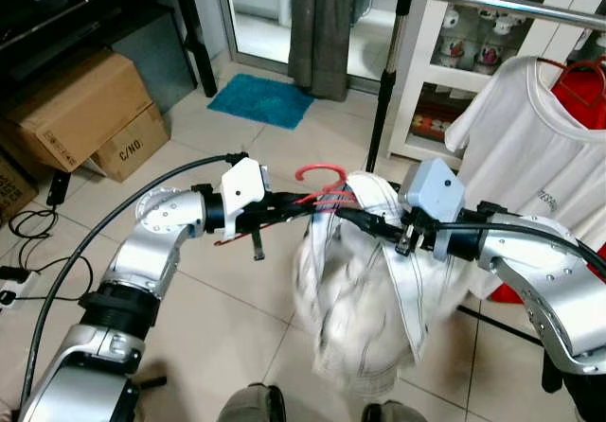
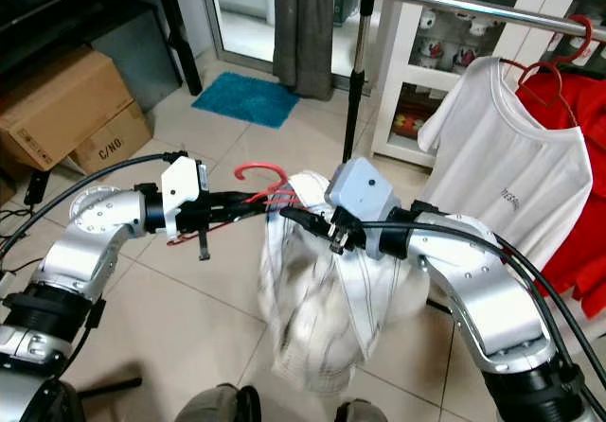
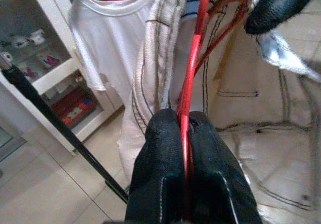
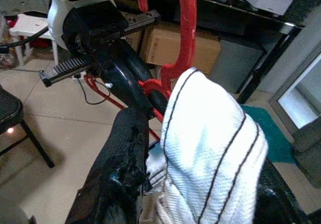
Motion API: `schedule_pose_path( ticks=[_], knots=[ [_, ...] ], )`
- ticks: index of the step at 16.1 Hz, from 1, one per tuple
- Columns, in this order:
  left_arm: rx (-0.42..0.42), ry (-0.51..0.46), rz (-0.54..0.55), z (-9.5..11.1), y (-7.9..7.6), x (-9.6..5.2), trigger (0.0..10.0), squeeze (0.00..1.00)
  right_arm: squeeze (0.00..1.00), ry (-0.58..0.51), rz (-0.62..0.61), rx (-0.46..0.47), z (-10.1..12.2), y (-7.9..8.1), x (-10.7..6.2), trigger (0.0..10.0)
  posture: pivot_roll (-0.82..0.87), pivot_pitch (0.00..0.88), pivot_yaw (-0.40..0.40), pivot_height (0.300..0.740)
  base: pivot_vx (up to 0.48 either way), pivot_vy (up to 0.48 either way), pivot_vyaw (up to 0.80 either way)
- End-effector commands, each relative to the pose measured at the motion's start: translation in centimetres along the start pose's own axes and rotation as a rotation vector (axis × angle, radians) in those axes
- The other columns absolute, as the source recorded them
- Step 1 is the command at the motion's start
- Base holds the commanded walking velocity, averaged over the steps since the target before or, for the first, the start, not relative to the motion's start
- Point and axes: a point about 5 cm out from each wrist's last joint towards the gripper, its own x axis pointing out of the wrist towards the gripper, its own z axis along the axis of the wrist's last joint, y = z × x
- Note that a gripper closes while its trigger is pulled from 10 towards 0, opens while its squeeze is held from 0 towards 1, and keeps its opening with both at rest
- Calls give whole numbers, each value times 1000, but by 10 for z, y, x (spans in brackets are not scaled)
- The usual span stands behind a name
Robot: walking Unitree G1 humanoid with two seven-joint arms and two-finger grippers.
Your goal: Hang hanger
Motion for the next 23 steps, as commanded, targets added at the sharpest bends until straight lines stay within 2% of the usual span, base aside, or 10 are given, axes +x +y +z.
schedule_pose_path(
  ticks=[1, 3, 5, 6, 8, 11, 16, 19, 20, 23],
  knots=[
    [11, -39, 69, 8, 5, -2, 0, 0, 1000, -25, -15, -51, 8, 4, 0, 10000, -62, 95, 76, 740, 0, 0, 0],
    [22, -39, 76, 10, 3, 0, 0, 0, 1000, 51, -65, -97, -1, 1, 1, 10000, -63, 95, 78, 740, 0, 0, 0],
    [55, -24, 55, 11, 0, 3, 0, 0, 996, 78, -74, -105, -3, -1, 2, 10000, -62, 95, 80, 740, 0, 0, 0],
    [67, -18, 47, 11, -1, 4, 0, 0, 890, 93, -78, -129, -3, -2, 3, 10000, -62, 94, 80, 740, 0, 0, 0],
    [81, -5, 49, 12, 0, 4, 0, 0, 0, 162, -91, -202, -7, -5, 4, 10000, -61, 93, 81, 740, 0, 0, 0],
    [101, 14, 83, 13, 5, 1, 0, 0, 0, 213, -127, -298, -5, -12, 5, 10000, -60, 93, 81, 740, 0, 0, 0],
    [84, -5, 180, 17, 18, -1, 0, 0, 0, 261, -163, -422, -2, -18, 3, 10000, -58, 94, 84, 740, 0, 0, 0],
    [48, -45, 247, 19, 22, 1, 0, 0, 0, 263, -200, -411, -2, -19, 2, 10000, -60, 93, 93, 740, 0, 0, 0],
    [24, -87, 264, 23, 23, 4, 0, 0, 0, 263, -274, -384, -2, -19, 1, 10000, -61, 93, 95, 740, 0, 0, 0],
    [23, -109, 266, 25, 22, 8, 0, 0, 0, 262, -337, -396, -2, -16, 6, 10000, -62, 95, 97, 740, 0, 0, 0]
  ],
)
